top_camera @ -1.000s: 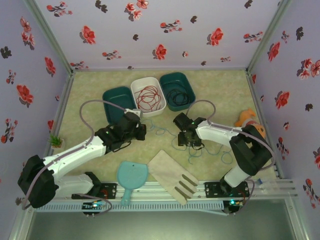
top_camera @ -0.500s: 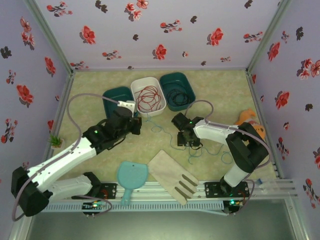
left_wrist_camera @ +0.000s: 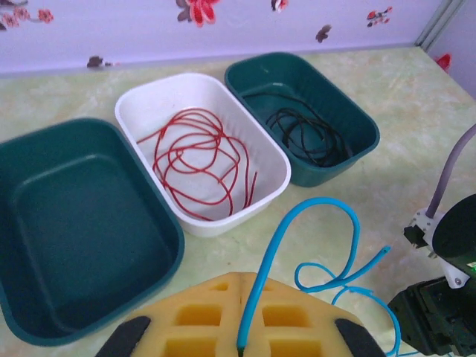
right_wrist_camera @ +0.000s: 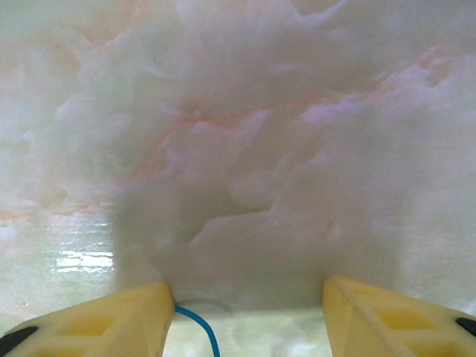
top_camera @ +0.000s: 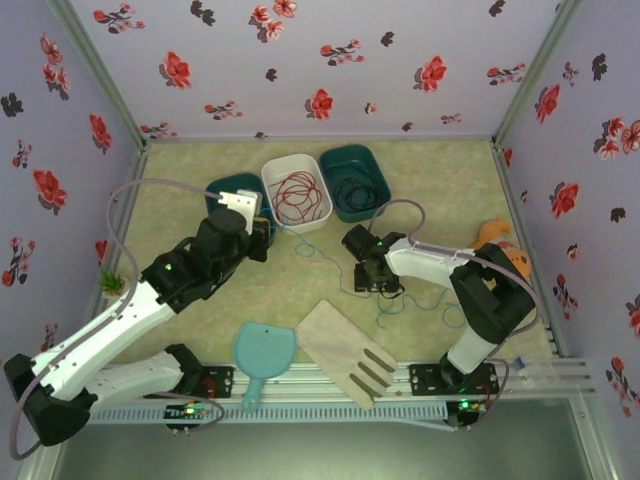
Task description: Untangle the cables
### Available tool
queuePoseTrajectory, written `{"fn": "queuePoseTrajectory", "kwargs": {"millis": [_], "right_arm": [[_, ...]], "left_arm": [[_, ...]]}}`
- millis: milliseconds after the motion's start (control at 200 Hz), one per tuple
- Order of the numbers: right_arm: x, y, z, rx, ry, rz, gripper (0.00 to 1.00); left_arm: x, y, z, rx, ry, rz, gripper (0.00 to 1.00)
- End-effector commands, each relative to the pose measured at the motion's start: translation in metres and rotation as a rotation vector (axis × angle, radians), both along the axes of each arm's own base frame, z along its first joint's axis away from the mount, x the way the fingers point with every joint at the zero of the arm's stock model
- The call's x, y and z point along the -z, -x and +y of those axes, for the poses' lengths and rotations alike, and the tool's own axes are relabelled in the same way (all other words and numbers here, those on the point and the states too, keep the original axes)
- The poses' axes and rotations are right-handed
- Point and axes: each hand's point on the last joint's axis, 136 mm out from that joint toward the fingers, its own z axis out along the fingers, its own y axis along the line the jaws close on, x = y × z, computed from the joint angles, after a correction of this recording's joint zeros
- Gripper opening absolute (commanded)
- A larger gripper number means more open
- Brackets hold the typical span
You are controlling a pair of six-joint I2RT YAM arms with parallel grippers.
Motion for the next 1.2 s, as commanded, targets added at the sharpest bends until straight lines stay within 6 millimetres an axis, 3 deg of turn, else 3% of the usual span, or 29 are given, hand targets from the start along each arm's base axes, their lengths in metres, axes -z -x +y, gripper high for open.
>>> {"fn": "queuePoseTrajectory", "kwargs": {"millis": [0,135,250,385,510,635,785,895,1195], "right_arm": [[-0.007,0.002,-0.008,-0.003,0.044,0.000,0.57],[-0.036,-0.007,-0.010,-0.022,0.051,-0.066,0.58],[-0.058,-0.013,-0.007,-0.040,0.027,-0.118,0.58],[-0.098,-0.027,0.002,-0.082,-0.033,-0.229,0.59],[-0.144,-0.033,0.021,-0.175,-0.191,-0.383,0.61],[-0.192,-0.027,0.042,-0.288,-0.398,-0.562,0.66],[-0.233,-0.017,0.055,-0.377,-0.555,-0.697,0.67],[-0.246,-0.007,0.069,-0.446,-0.652,-0.715,0.63],[-0.252,0.007,0.091,-0.526,-0.789,-0.700,0.60]], "left_arm": [[-0.026,-0.002,0.006,0.013,-0.020,-0.099,0.00],[-0.047,0.003,0.007,0.052,-0.012,-0.180,0.00],[-0.069,0.015,-0.004,0.172,0.023,-0.299,0.00],[-0.085,0.026,-0.019,0.302,0.011,-0.397,0.00],[-0.090,0.033,-0.032,0.391,-0.003,-0.433,0.00],[-0.097,0.036,-0.041,0.442,-0.001,-0.451,0.00],[-0.109,0.043,-0.053,0.522,0.023,-0.477,0.00],[-0.115,0.046,-0.062,0.562,0.050,-0.486,0.00],[-0.119,0.048,-0.074,0.607,0.093,-0.489,0.00]]}}
